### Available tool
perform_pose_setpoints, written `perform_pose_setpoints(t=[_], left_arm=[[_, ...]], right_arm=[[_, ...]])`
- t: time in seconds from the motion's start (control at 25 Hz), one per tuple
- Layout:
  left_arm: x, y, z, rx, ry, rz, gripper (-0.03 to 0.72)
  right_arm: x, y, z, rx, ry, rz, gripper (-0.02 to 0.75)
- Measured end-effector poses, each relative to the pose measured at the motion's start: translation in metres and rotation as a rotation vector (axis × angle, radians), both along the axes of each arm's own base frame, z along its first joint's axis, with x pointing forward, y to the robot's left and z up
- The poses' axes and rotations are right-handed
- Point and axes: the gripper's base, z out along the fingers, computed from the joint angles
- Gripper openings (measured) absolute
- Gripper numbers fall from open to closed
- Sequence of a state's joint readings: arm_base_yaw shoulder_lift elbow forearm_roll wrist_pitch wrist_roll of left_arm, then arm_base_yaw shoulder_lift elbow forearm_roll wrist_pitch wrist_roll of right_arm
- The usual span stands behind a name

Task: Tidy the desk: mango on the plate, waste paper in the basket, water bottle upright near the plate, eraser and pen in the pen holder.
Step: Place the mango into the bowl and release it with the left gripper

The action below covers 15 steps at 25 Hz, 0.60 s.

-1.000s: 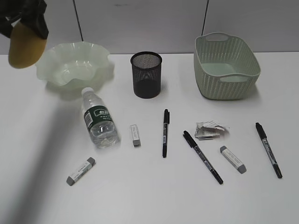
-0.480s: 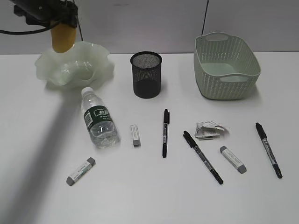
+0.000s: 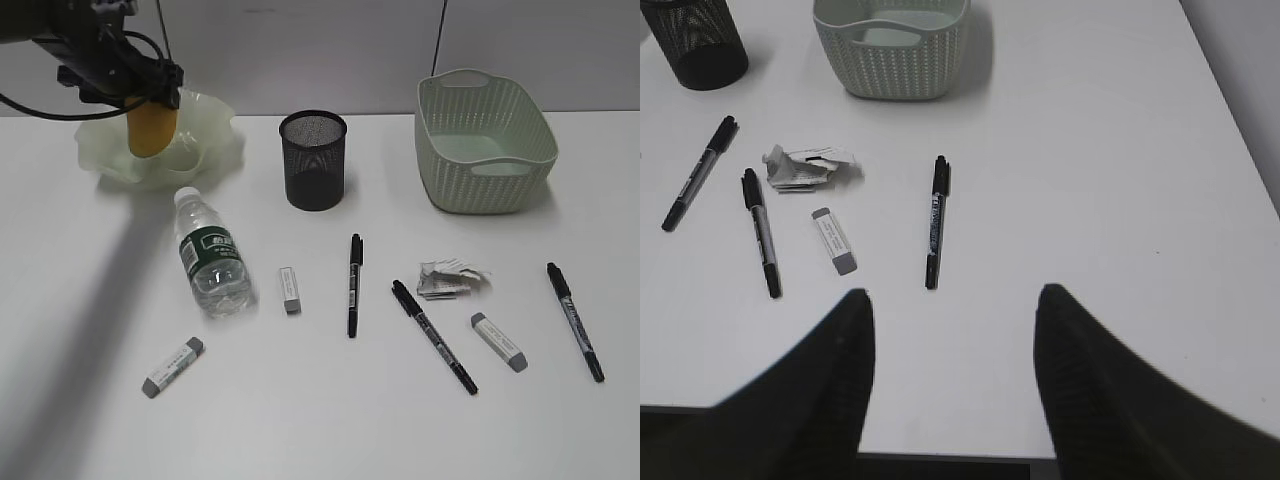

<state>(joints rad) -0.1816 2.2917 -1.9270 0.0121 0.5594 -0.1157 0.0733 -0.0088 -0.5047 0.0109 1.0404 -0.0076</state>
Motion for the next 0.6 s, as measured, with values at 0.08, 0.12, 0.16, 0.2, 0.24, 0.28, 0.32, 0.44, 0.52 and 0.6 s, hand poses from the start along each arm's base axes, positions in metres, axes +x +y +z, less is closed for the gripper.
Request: perform_pose_setpoints(t=[0.08, 0.12, 0.16, 0.2, 0.24, 0.28, 0.32, 0.44, 0.52, 0.6], left_arm=[[-0.001, 0.000, -0.004, 0.004, 0.020, 0.000, 0.607], [-0.001, 0.000, -0.005, 0.006, 0.031, 0.000, 0.607], [-0.002, 0.000, -0.006, 0.008, 0.046, 0.000, 0.607], [-0.003, 0.000, -0.007, -0.001, 0.059, 0.004, 0.607], [-0.004, 0.001, -0.008, 0.012, 0.070, 0.001, 0.607], [-0.005, 0.000, -0.009, 0.004, 0.084, 0.004, 0.607], [-0.006, 0.001, -0.009, 0.017, 0.097, 0.001, 0.607], [-0.009, 0.002, -0.012, 0.026, 0.146, 0.002, 0.607], [-0.011, 0.001, -0.013, 0.019, 0.167, 0.004, 0.607], [-0.013, 0.002, -0.014, 0.024, 0.192, 0.004, 0.607]], right_arm=[[0.000, 0.000, 0.000, 0.000, 0.000, 0.000, 0.417], [0.000, 0.000, 0.000, 0.000, 0.000, 0.000, 0.417], [0.000, 0.000, 0.000, 0.000, 0.000, 0.000, 0.417], [0.000, 0.000, 0.000, 0.000, 0.000, 0.000, 0.417], [0.000, 0.000, 0.000, 0.000, 0.000, 0.000, 0.417], [0.000, 0.000, 0.000, 0.000, 0.000, 0.000, 0.417], [0.000, 0.000, 0.000, 0.000, 0.000, 0.000, 0.417], [0.000, 0.000, 0.000, 0.000, 0.000, 0.000, 0.416], [0.000, 0.000, 0.000, 0.000, 0.000, 0.000, 0.416], [0.000, 0.000, 0.000, 0.000, 0.000, 0.000, 0.416]])
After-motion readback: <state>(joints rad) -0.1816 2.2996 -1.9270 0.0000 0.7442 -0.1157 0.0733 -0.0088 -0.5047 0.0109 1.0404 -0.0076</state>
